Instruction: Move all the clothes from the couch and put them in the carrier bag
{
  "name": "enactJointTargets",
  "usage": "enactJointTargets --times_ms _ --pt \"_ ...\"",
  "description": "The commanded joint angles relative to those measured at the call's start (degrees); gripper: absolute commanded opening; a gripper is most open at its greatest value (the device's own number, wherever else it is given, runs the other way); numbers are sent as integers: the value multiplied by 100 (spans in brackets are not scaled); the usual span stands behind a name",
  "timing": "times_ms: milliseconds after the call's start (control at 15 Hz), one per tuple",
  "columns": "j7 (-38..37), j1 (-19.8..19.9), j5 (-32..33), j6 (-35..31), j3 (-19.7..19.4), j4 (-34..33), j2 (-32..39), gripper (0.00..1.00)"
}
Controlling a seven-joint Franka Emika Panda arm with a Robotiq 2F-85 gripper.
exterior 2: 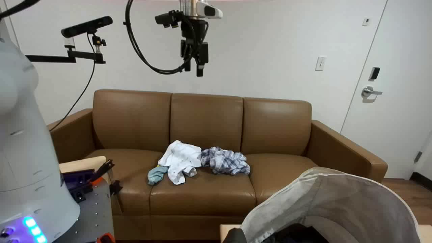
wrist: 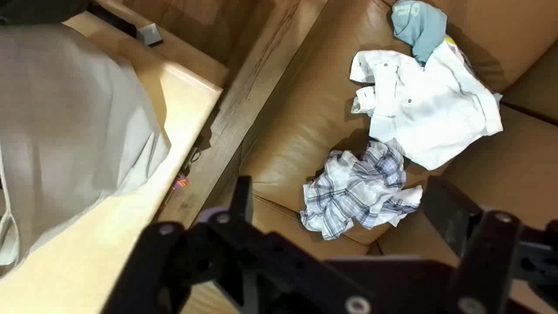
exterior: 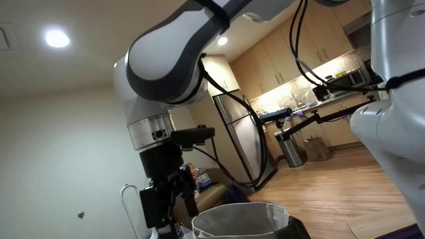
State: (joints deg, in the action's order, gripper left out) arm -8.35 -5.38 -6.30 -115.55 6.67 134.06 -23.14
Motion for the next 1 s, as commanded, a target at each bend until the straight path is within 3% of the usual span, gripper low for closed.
enactJointTargets --times_ms 0,133,467,733,867,933 --pt "1 4 0 16 2 -12 1 100" --pt "236 -21 -14 -34 -47 -171 316 100" --pt "1305 -134 -47 -354 -83 -1062 2010 100" --pt "2157 -207 13 -843 76 -2063 3391 100" --pt "2655 -221 -44 -724 213 -2849 4095 100" --pt "2879 -251 -171 -1050 341 -2556 4252 100"
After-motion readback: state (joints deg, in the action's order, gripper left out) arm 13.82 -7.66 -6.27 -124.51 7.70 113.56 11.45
